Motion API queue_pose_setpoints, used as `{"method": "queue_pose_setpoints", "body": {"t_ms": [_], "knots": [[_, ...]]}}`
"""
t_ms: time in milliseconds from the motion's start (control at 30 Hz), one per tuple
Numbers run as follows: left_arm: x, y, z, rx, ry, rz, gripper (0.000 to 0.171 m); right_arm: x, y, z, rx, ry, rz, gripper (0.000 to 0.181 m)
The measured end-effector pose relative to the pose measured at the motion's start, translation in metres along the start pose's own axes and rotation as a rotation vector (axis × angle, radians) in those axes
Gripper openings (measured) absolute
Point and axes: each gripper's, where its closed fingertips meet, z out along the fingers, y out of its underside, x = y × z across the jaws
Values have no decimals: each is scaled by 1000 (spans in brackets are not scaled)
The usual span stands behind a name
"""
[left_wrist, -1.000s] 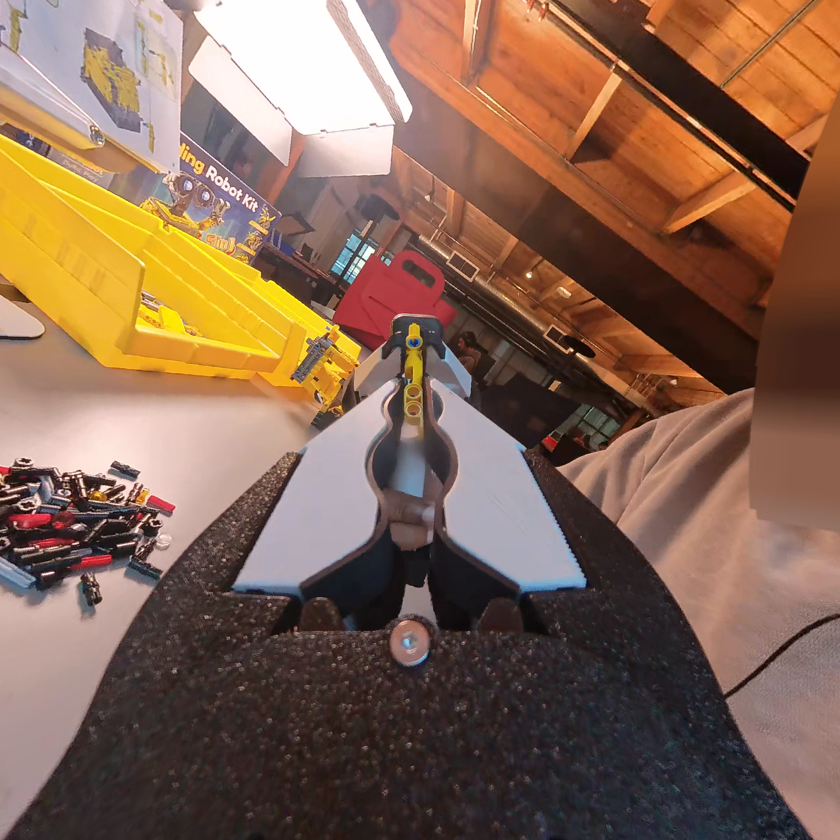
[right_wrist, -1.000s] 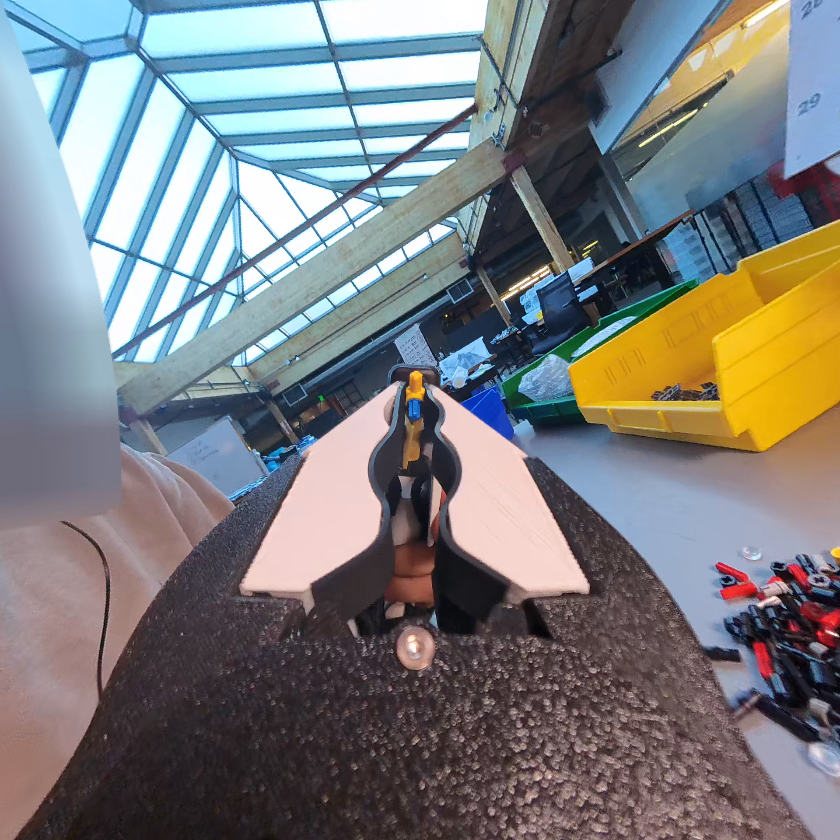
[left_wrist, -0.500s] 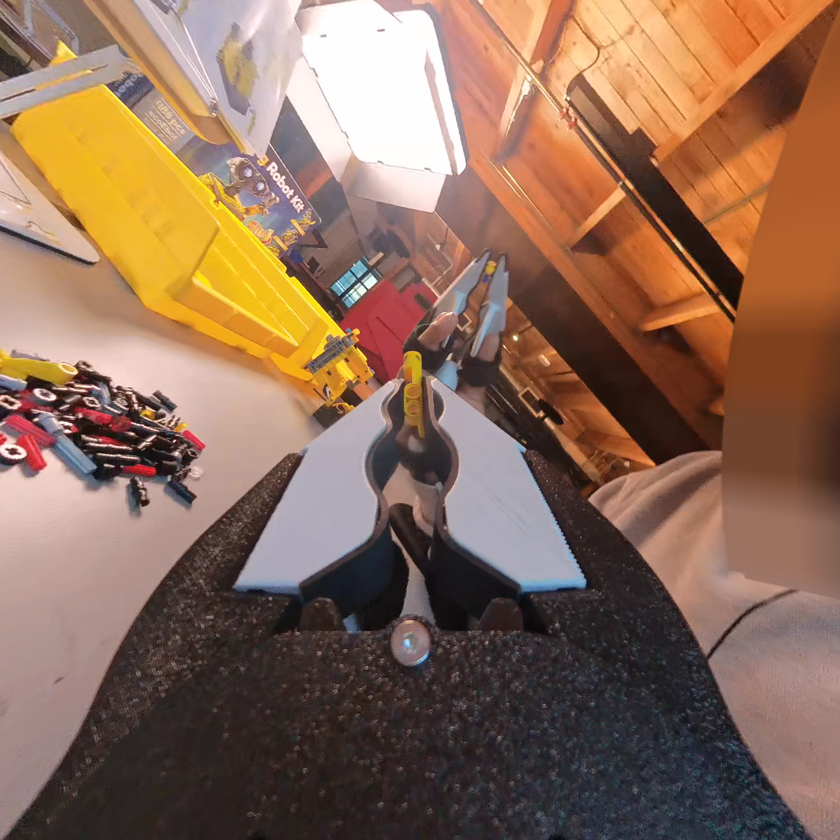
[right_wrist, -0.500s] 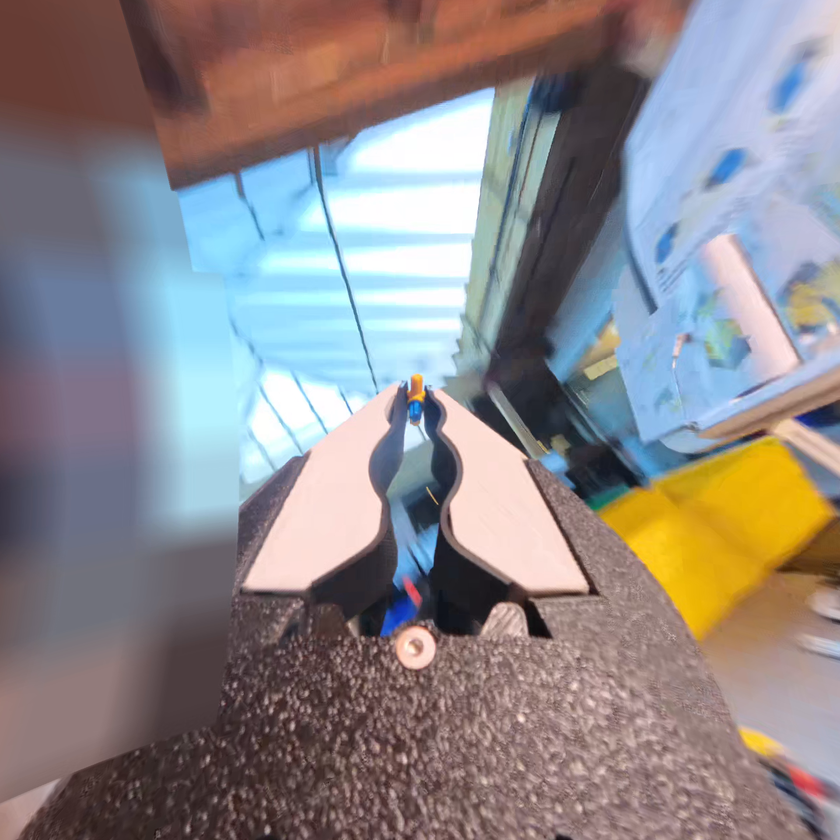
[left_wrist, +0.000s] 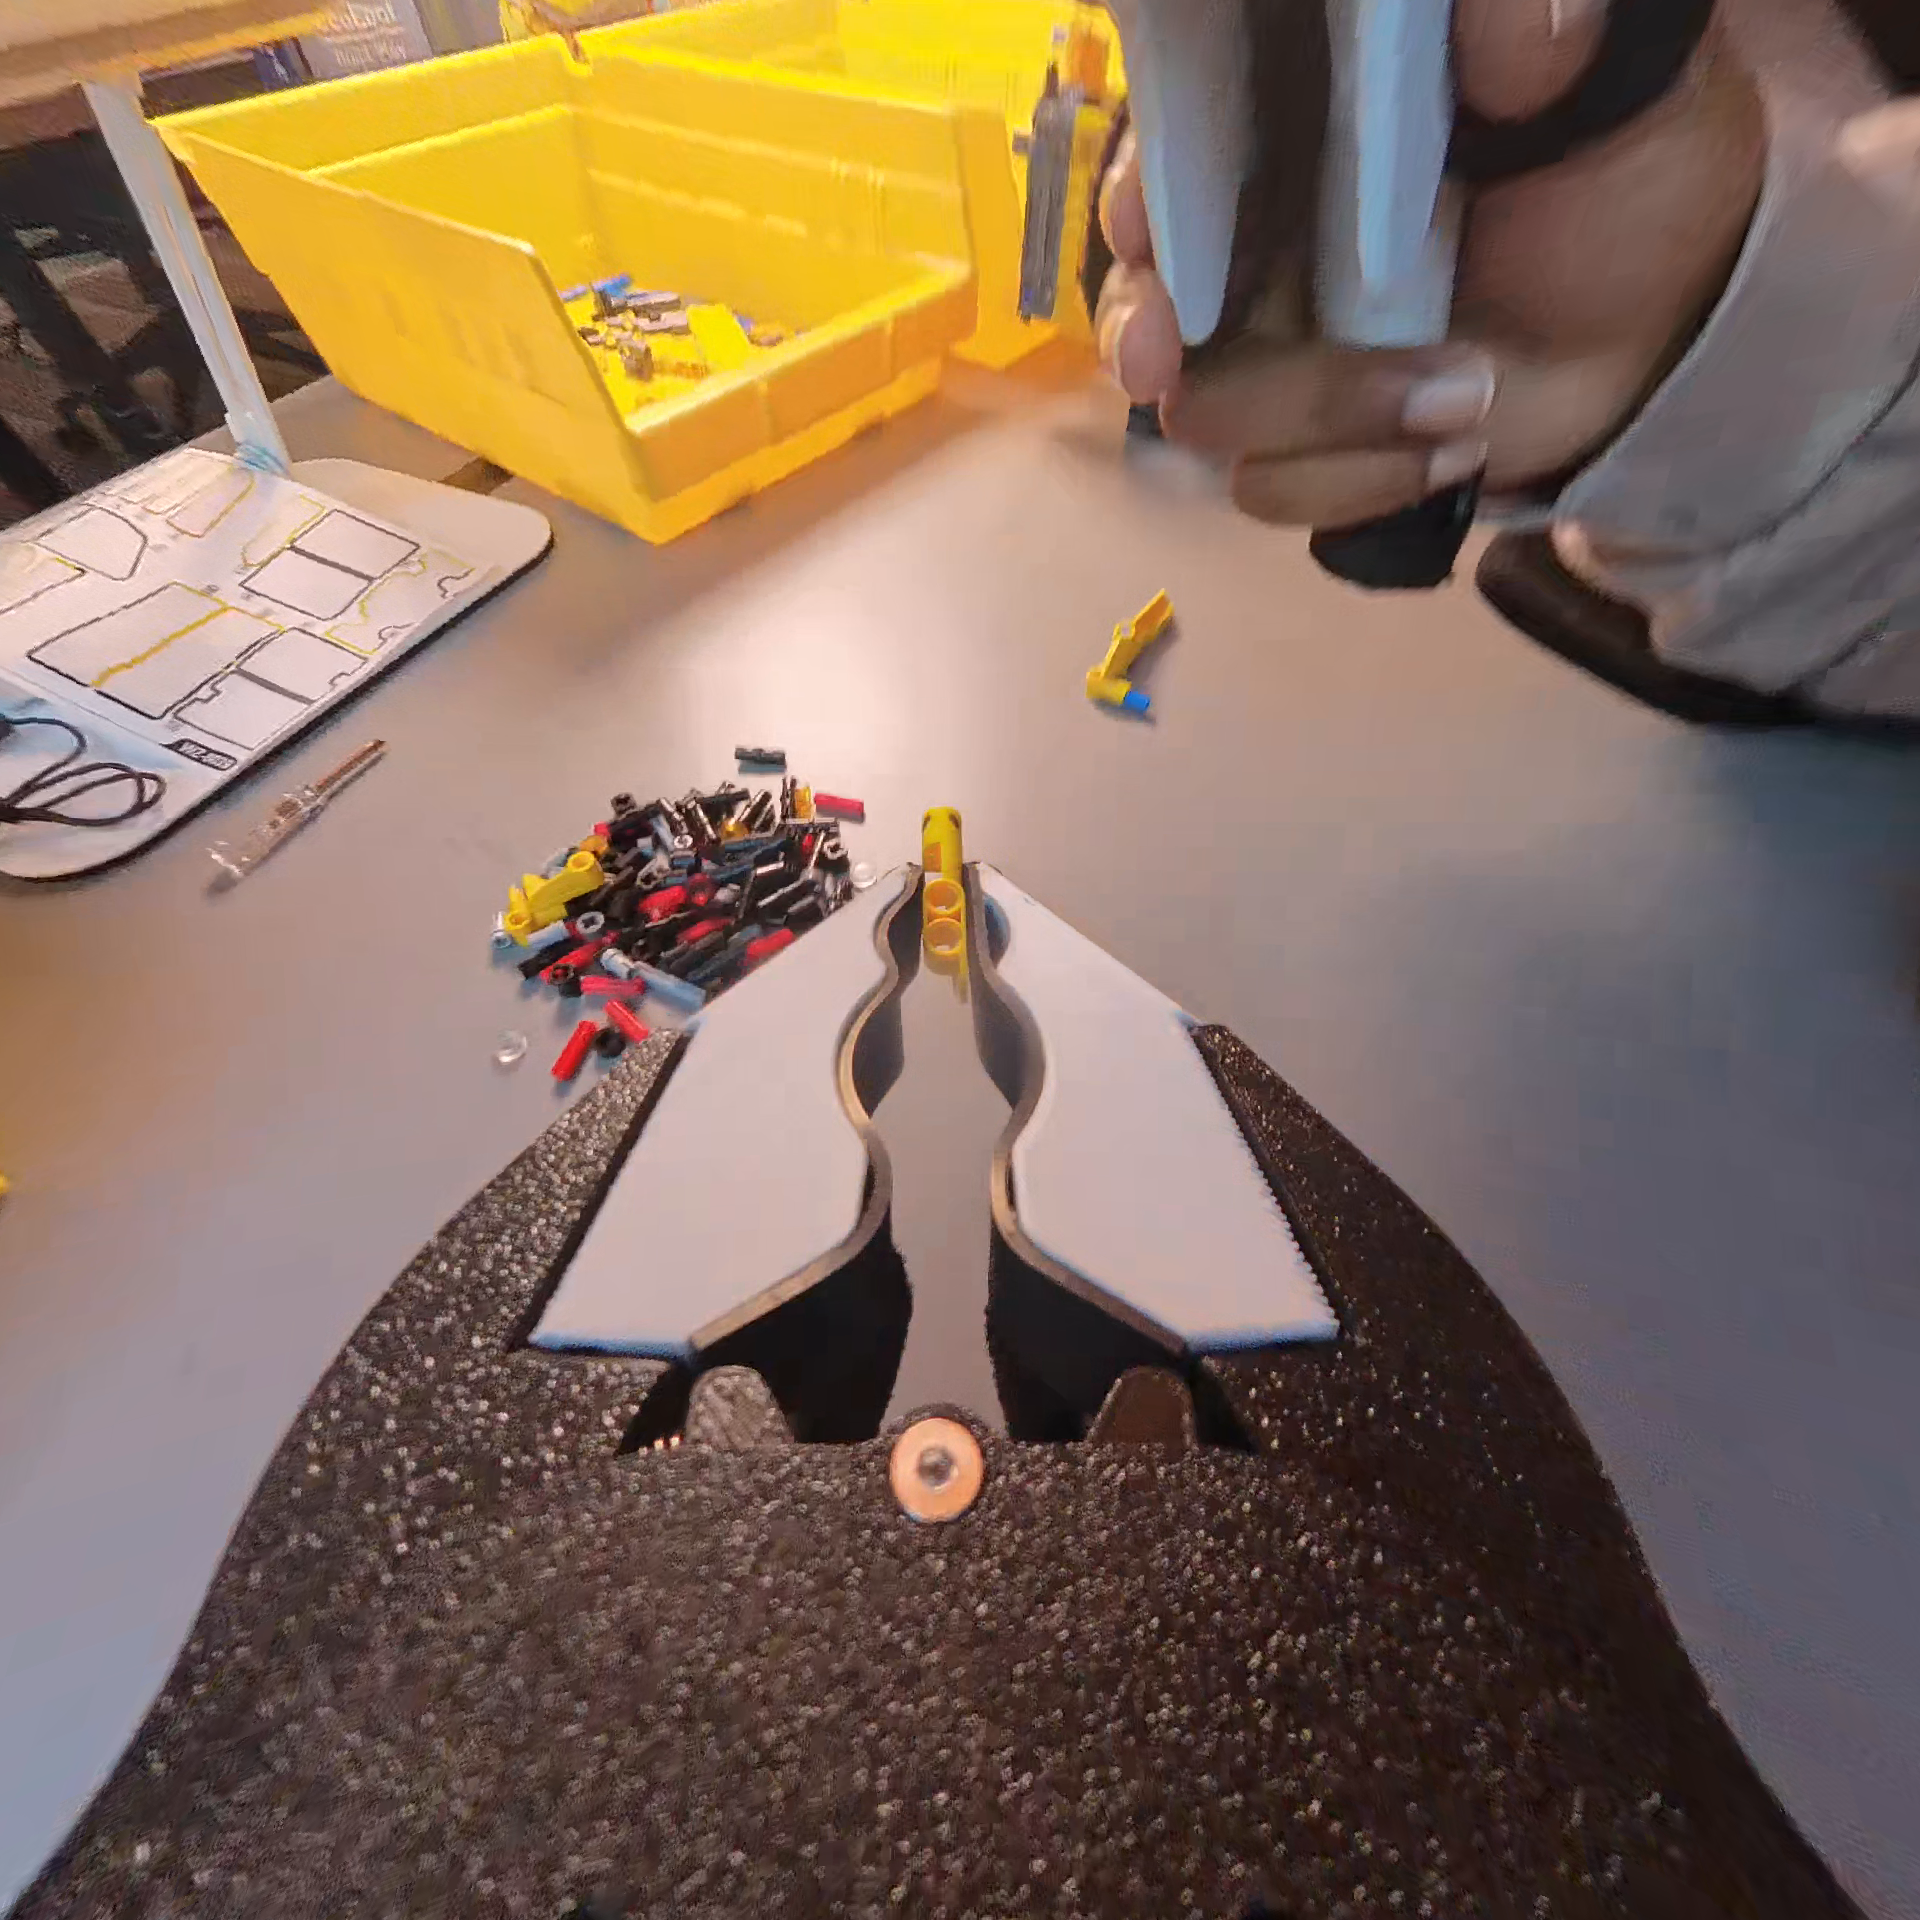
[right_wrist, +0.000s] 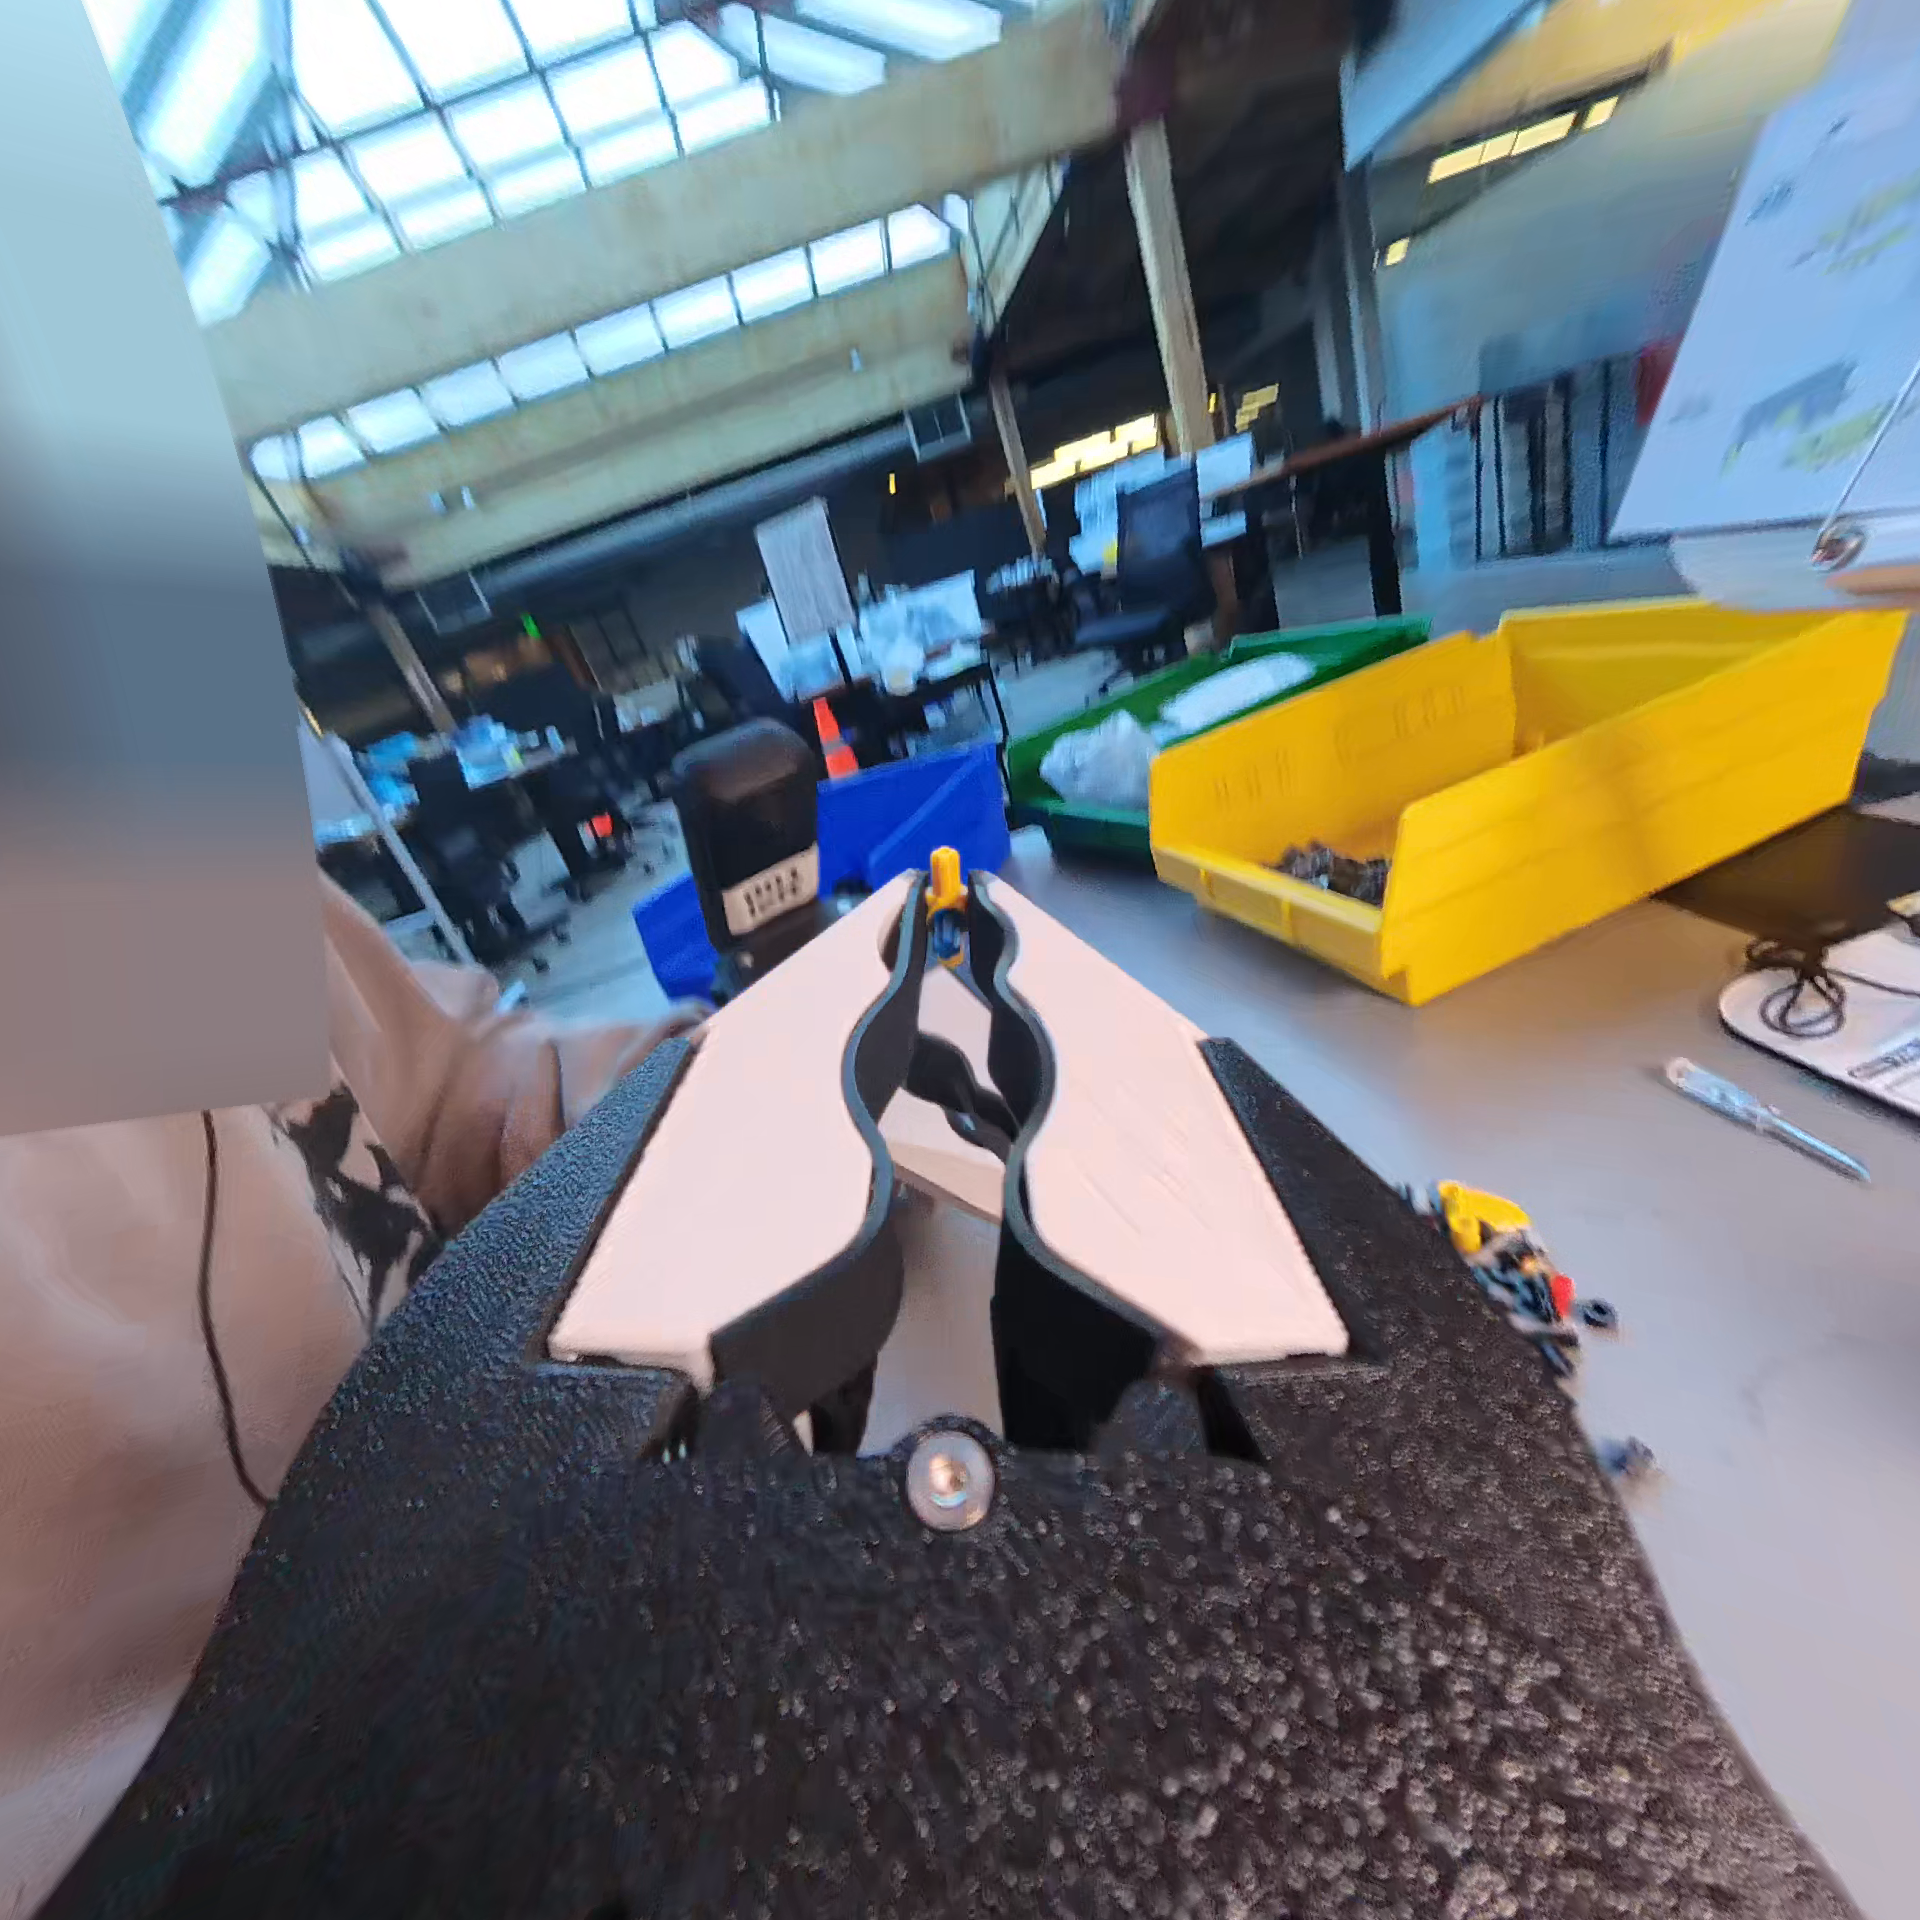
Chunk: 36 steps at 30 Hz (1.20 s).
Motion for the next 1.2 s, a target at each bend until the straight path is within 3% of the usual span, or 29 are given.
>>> {"method": "queue_pose_setpoints", "body": {"t_ms": [167,400,467,567,667,833,1200], "knots": [[9,23,9,-133,-36,184,6,7,45,1,-245,-55,-126,6],[24,44,19,-243,-40,374,12,27,76,1,-185,-32,-109,6],[31,42,19,-227,7,350,26,26,74,-4,-200,-33,-149,6],[40,17,9,-88,137,156,47,28,75,-11,-197,-17,-151,6],[27,2,-6,-1,183,-9,47,26,76,-11,-200,-26,-151,6],[7,29,-11,-129,100,75,45,22,83,-7,-225,-32,-169,6],[13,56,-6,-279,89,178,30,14,90,-4,-259,-34,-238,6]]}}
